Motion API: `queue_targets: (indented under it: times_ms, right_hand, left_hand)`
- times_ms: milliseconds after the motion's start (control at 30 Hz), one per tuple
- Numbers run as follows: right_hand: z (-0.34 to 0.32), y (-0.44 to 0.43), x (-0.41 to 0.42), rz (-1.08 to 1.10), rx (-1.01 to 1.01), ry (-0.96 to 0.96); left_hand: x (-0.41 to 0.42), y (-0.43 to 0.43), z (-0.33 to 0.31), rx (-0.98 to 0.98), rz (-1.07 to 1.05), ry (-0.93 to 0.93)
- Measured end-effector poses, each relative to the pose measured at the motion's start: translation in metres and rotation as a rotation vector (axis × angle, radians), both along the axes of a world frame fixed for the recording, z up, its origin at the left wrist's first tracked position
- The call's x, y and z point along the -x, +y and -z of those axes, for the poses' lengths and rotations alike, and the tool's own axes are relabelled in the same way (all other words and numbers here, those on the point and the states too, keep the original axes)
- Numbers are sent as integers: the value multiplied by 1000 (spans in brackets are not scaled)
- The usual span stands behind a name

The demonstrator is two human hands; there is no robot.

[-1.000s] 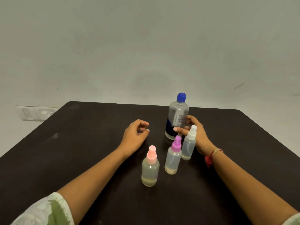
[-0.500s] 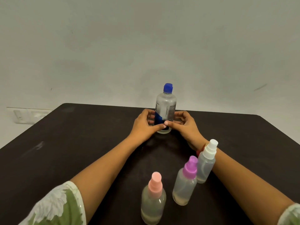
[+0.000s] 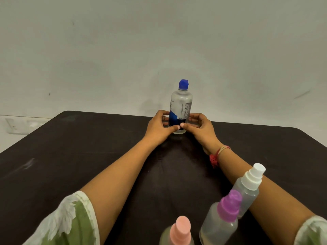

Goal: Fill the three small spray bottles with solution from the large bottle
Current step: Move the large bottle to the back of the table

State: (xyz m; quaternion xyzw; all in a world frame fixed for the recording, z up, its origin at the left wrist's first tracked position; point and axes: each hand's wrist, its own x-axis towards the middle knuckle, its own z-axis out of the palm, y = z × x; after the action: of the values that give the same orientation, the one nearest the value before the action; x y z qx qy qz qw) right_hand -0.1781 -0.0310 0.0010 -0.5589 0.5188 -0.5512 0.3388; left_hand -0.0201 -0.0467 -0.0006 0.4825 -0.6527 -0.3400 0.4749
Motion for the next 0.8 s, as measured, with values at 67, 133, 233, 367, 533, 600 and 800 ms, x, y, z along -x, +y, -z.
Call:
queue_targets:
  times_ms: [67,133,233,367,533,600,800]
  right_hand:
    - [1,-2,0,5,-4,21]
    - [2,-3,1,7,-10,37]
    - [2,-2,3,44,-8,37]
    - [1,0,1,59,6,16]
    - [-1,0,-1,13,-7,-2]
    - [-1,-1,-1,3,-12,-10]
    - [0,-2,0,-31,-31,24]
  left_hand:
    - [1,-3,1,-3,4,-14]
    - [2,-4,2,-6,5,-38]
    - [2,-4,3,13,-45,-52]
    - [1,-2,3,21,-79,-27]
    - [2,-1,1,0,-8,-46]
    - [2,-1,1,-15,11,-46]
    - [2,-1,1,-34,60,-93]
